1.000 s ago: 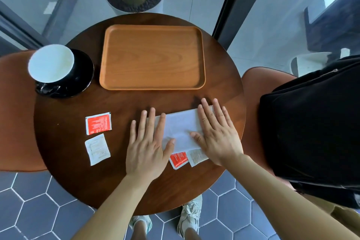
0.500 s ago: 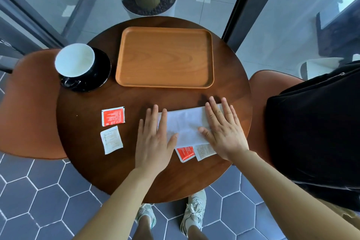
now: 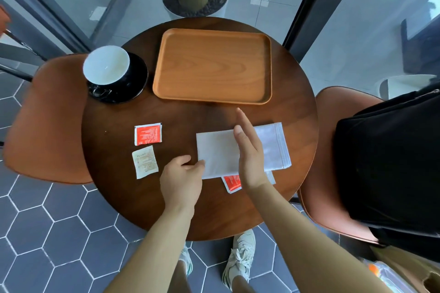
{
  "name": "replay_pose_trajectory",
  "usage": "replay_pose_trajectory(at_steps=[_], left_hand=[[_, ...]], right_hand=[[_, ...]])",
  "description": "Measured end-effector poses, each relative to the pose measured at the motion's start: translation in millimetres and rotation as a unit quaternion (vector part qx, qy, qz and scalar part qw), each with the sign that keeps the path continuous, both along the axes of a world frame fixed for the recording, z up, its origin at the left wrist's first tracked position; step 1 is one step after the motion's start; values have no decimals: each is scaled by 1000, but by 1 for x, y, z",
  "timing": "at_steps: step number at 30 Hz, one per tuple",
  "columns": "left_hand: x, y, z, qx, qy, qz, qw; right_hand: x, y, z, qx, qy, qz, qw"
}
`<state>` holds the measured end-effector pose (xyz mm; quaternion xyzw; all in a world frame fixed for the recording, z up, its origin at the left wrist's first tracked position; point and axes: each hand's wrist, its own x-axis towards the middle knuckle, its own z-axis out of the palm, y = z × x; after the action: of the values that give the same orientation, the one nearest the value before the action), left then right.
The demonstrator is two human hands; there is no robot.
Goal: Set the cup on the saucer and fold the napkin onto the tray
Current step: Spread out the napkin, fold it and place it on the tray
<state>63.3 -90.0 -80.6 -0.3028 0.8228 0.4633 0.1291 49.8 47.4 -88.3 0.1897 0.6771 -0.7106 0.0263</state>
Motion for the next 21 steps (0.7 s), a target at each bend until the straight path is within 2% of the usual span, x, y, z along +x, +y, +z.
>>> replay_pose_trajectory(at_steps=[4, 11, 21], left_hand=[[-5, 1, -2, 10, -6, 3, 1000], [-12, 5, 0, 80, -36, 19, 996], [-9, 8, 1, 73, 30, 32, 996]], right_hand=[[2, -1, -13, -1, -7, 6, 1000], [1, 1, -11, -12, 6, 0, 1000], [9, 1, -9, -39, 27, -19, 999]])
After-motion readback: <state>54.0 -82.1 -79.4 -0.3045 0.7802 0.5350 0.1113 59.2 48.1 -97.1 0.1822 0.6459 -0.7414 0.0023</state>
